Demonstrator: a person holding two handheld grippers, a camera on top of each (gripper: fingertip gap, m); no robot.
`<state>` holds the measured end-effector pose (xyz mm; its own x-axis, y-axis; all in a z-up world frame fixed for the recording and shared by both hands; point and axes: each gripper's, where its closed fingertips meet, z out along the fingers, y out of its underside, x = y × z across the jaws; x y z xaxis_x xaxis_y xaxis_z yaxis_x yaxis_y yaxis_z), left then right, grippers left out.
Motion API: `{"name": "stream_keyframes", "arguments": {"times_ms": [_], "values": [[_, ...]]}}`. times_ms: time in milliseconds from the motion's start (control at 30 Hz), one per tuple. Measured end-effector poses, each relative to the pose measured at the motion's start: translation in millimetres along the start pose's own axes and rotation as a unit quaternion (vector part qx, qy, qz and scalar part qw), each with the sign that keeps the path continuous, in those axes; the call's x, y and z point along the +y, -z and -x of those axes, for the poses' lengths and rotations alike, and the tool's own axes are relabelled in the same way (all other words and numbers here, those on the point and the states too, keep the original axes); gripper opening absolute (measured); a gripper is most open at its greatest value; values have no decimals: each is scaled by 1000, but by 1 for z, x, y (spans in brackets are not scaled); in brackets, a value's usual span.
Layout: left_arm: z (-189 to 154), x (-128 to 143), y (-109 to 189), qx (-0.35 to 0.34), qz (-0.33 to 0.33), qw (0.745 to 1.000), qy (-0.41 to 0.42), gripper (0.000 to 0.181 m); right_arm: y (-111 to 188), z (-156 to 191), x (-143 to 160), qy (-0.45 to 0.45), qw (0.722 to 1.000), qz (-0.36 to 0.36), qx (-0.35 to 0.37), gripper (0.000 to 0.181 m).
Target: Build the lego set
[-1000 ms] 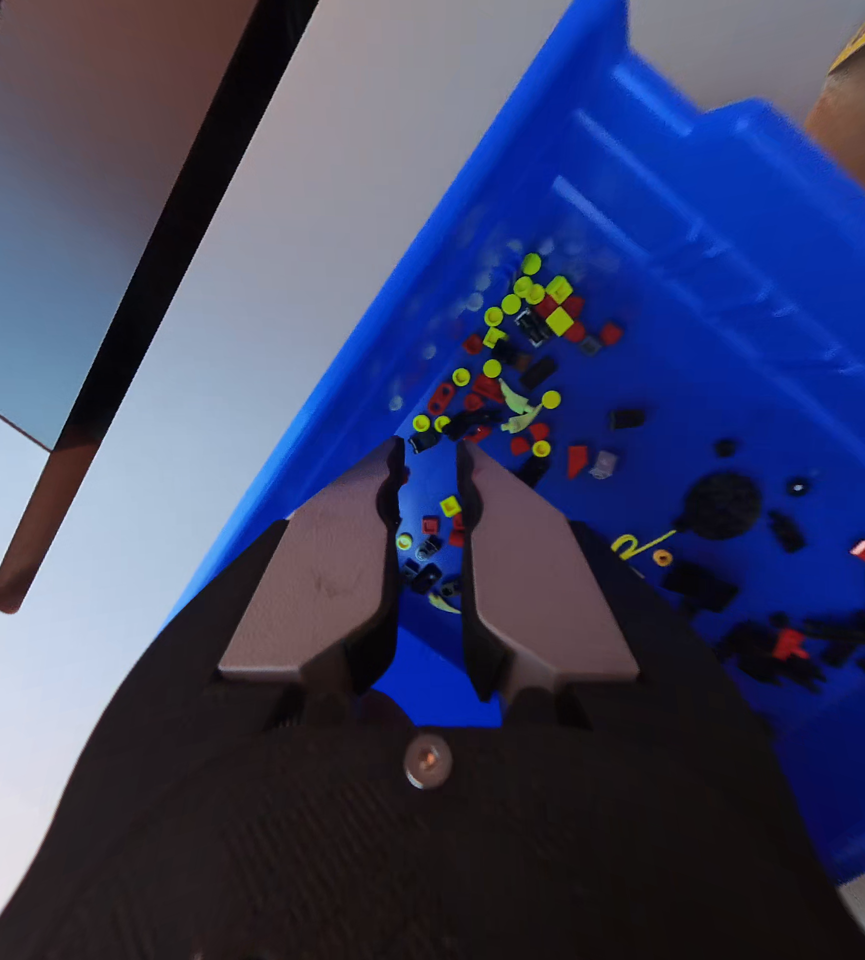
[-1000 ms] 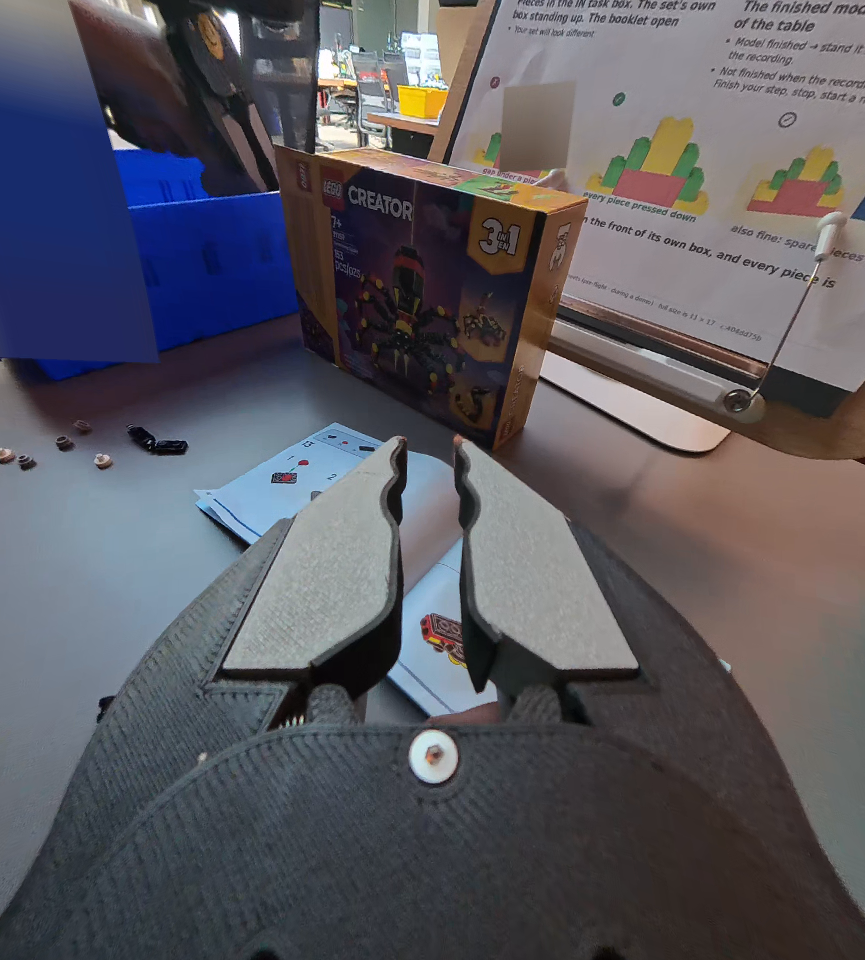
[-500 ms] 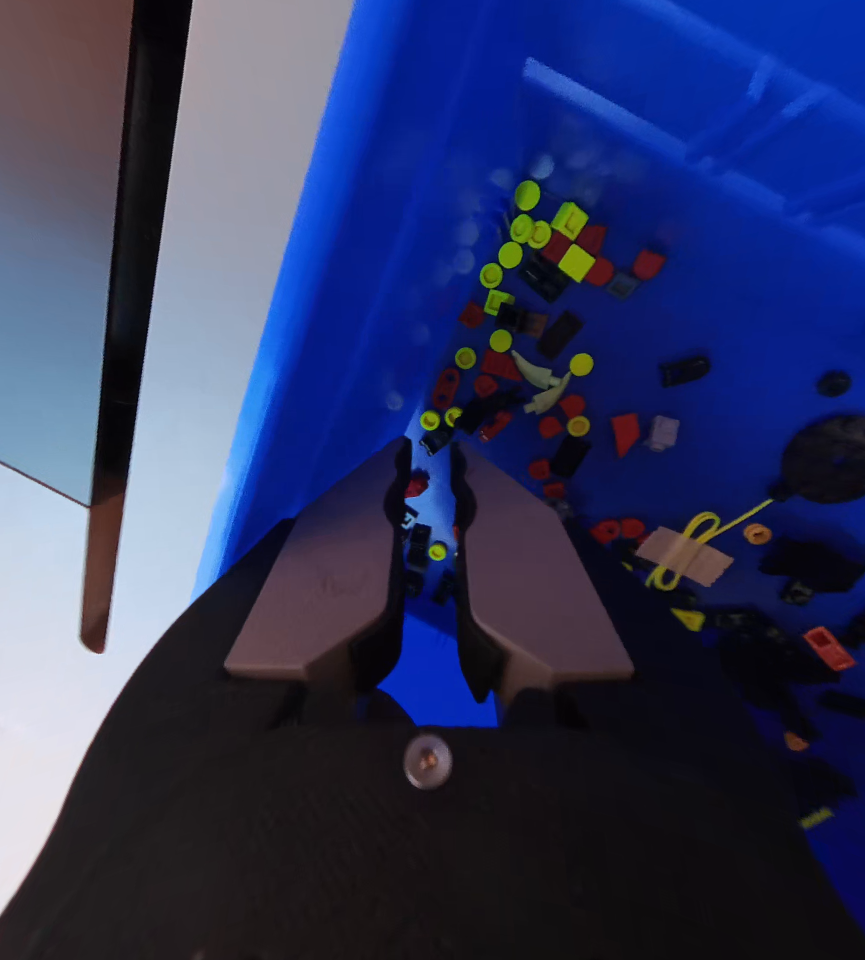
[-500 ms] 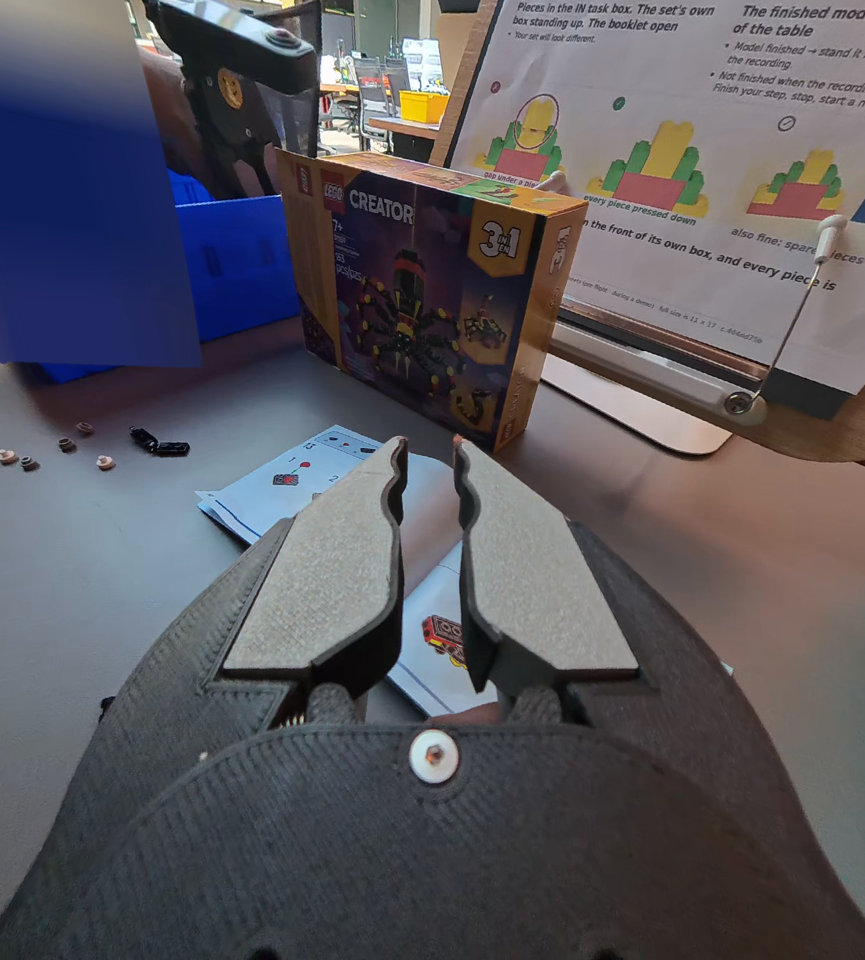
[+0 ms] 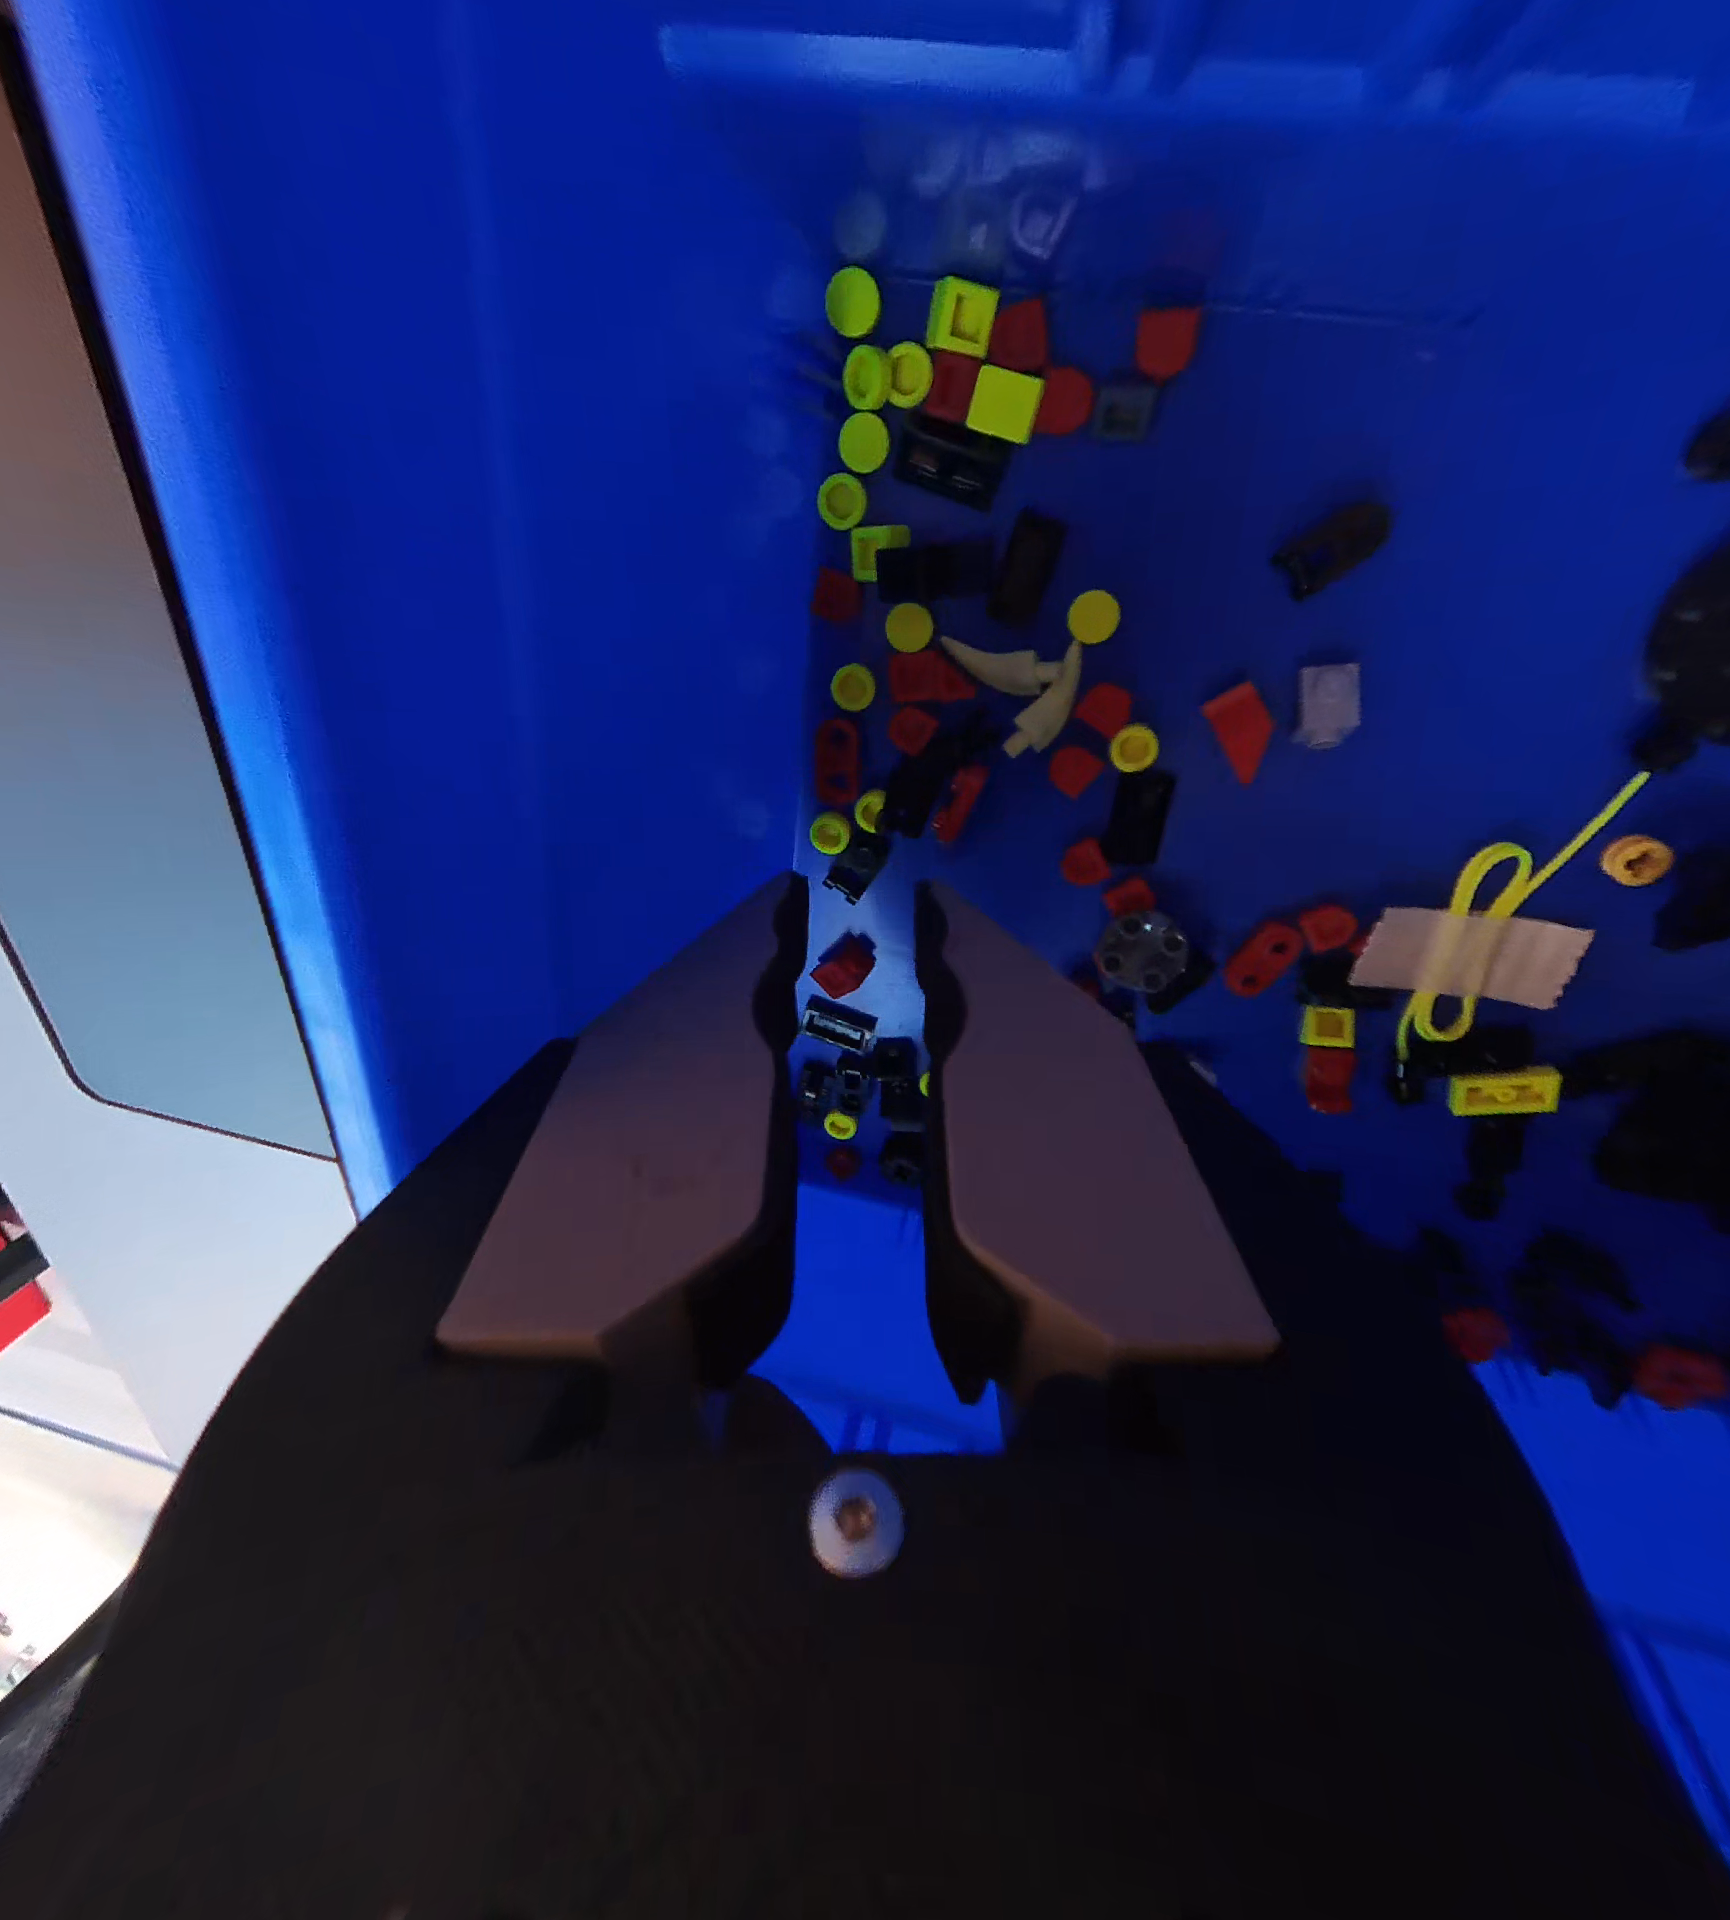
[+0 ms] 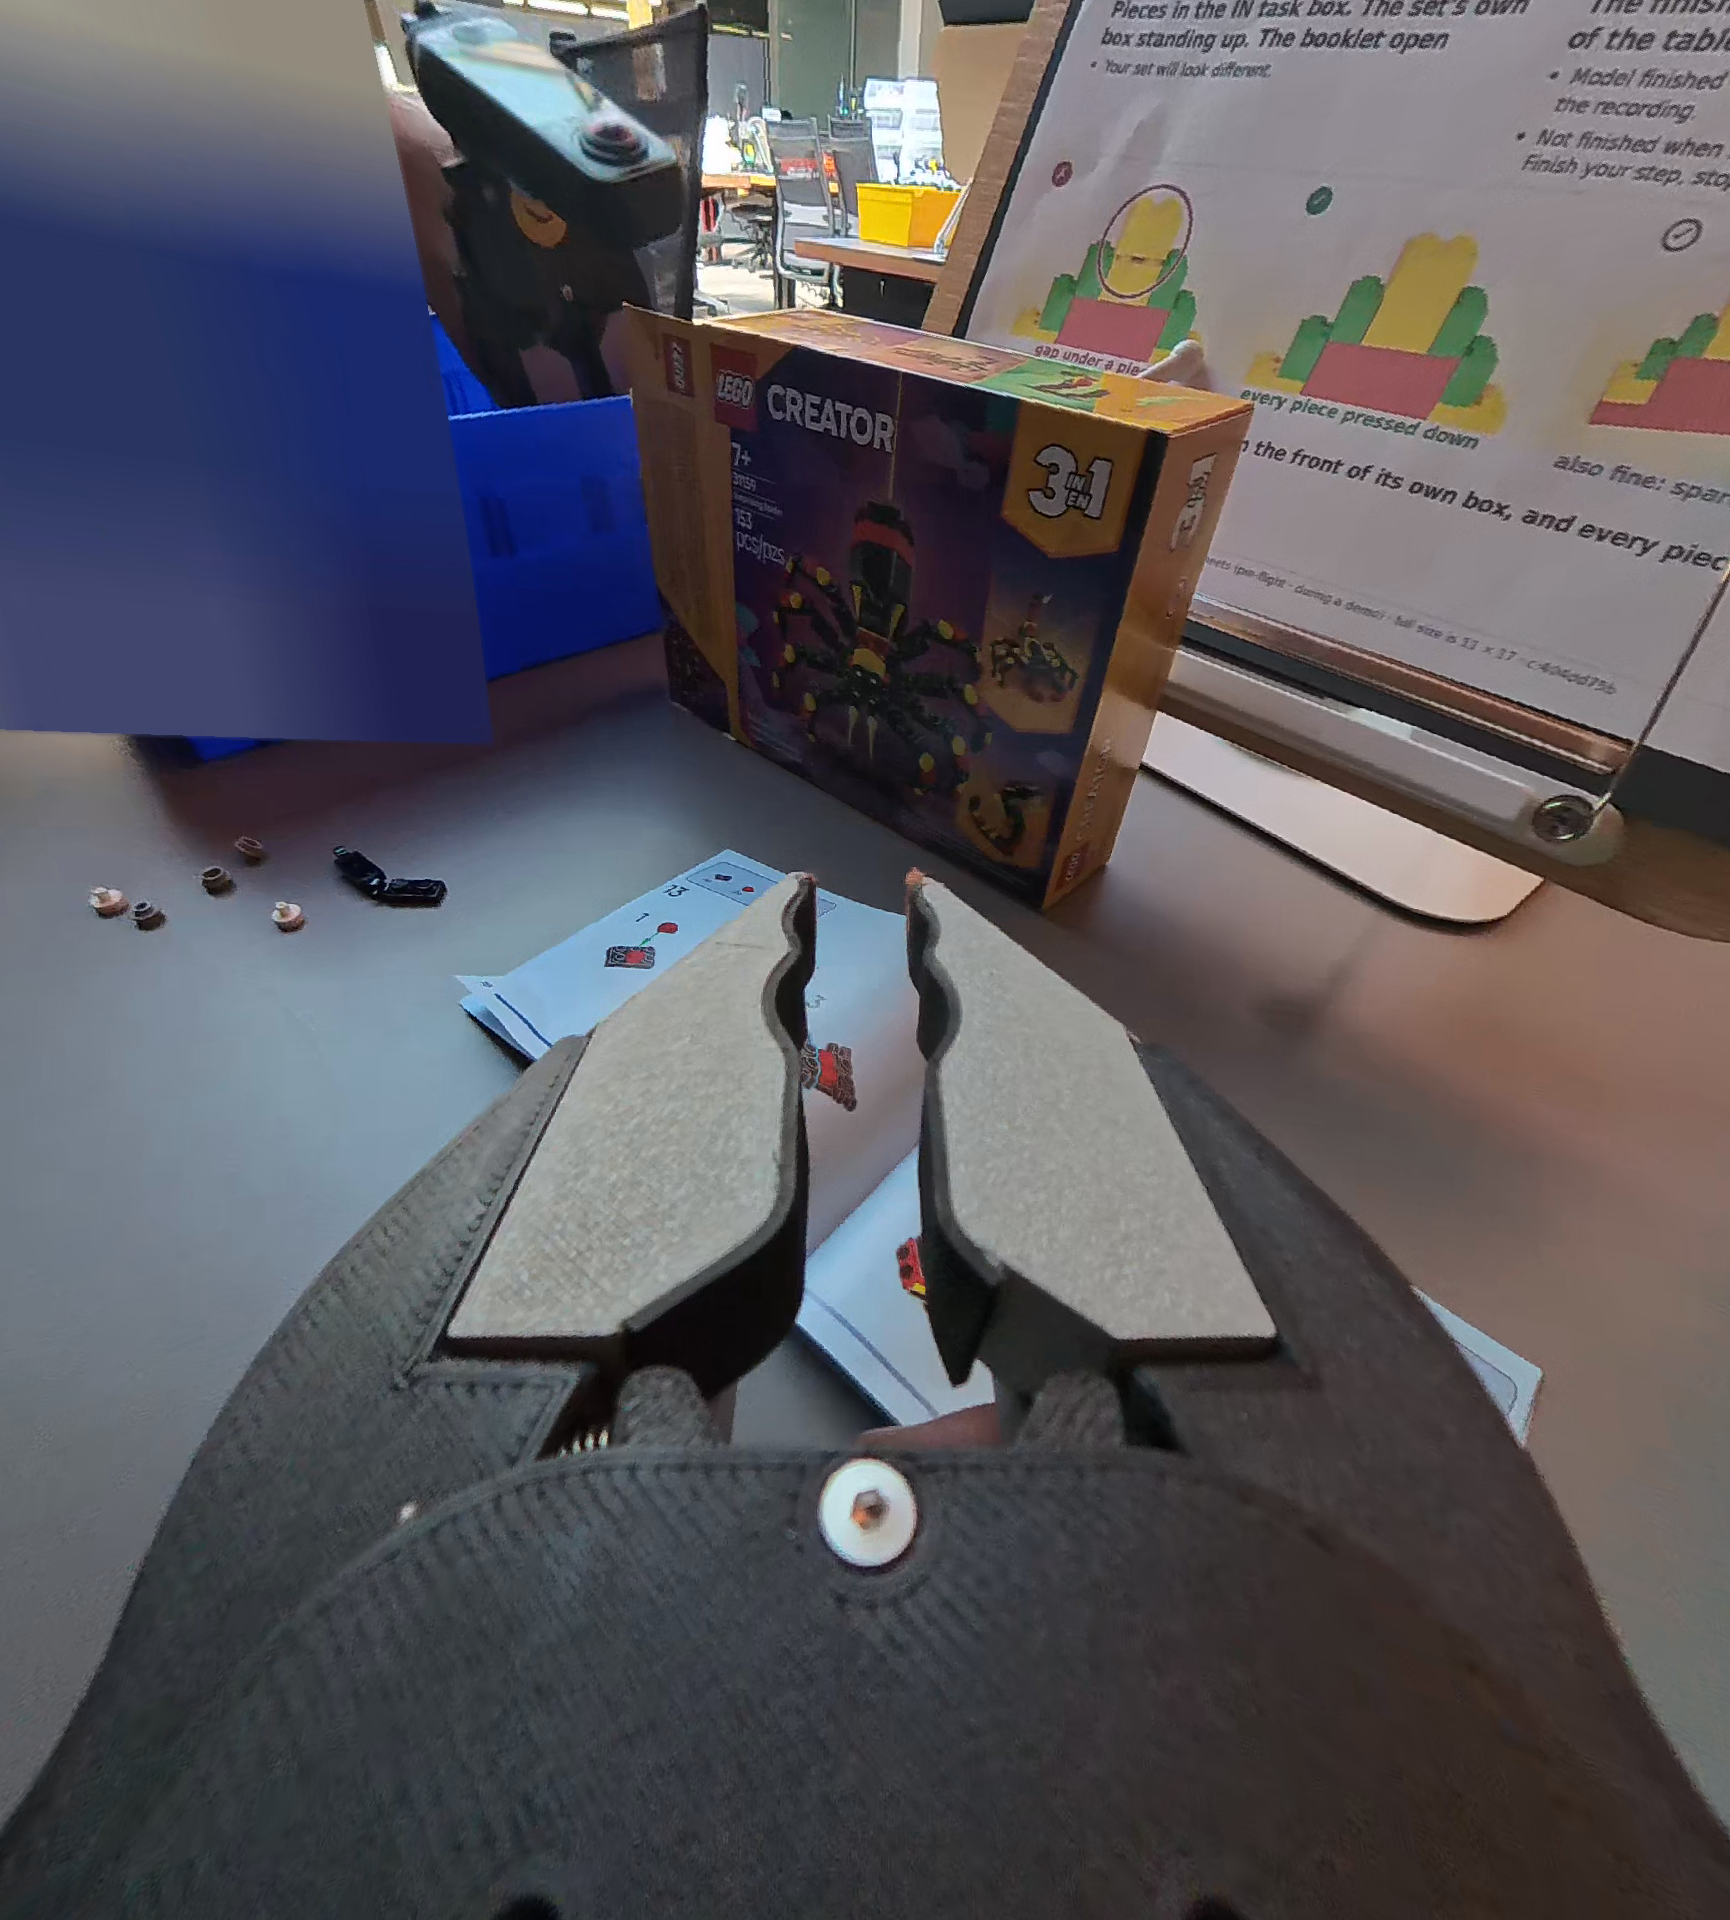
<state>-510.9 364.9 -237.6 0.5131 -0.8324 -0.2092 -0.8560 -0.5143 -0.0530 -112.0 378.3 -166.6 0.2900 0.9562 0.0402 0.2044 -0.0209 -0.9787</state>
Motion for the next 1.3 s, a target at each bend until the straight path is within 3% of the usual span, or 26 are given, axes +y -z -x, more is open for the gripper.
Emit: {"name": "stream_keyframes", "arguments": {"times_ms": [267,400,500,733,933,1167,1300], "values": [[-3,1,-6,10,16,1000,14,12,0,3,0,1,1000,0,-7,14],[-14,2,-5,51,23,998,27,6,0,4,-1,0,1000,0,-8,14],[-13,5,-4,49,27,998,26,19,0,4,-1,0,1000,-1,-8,14],[-12,4,-2,46,18,999,20,20,0,4,0,0,1000,1,-9,14],[-18,-2,-4,73,10,997,16,6,0,4,0,-1,1000,0,-9,14],[-19,5,-2,61,19,998,14,5,0,8,-1,1,1000,0,-17,14],[-18,5,14,41,9,999,22,5,1,12,-3,7,1000,-1,-24,14]]}}
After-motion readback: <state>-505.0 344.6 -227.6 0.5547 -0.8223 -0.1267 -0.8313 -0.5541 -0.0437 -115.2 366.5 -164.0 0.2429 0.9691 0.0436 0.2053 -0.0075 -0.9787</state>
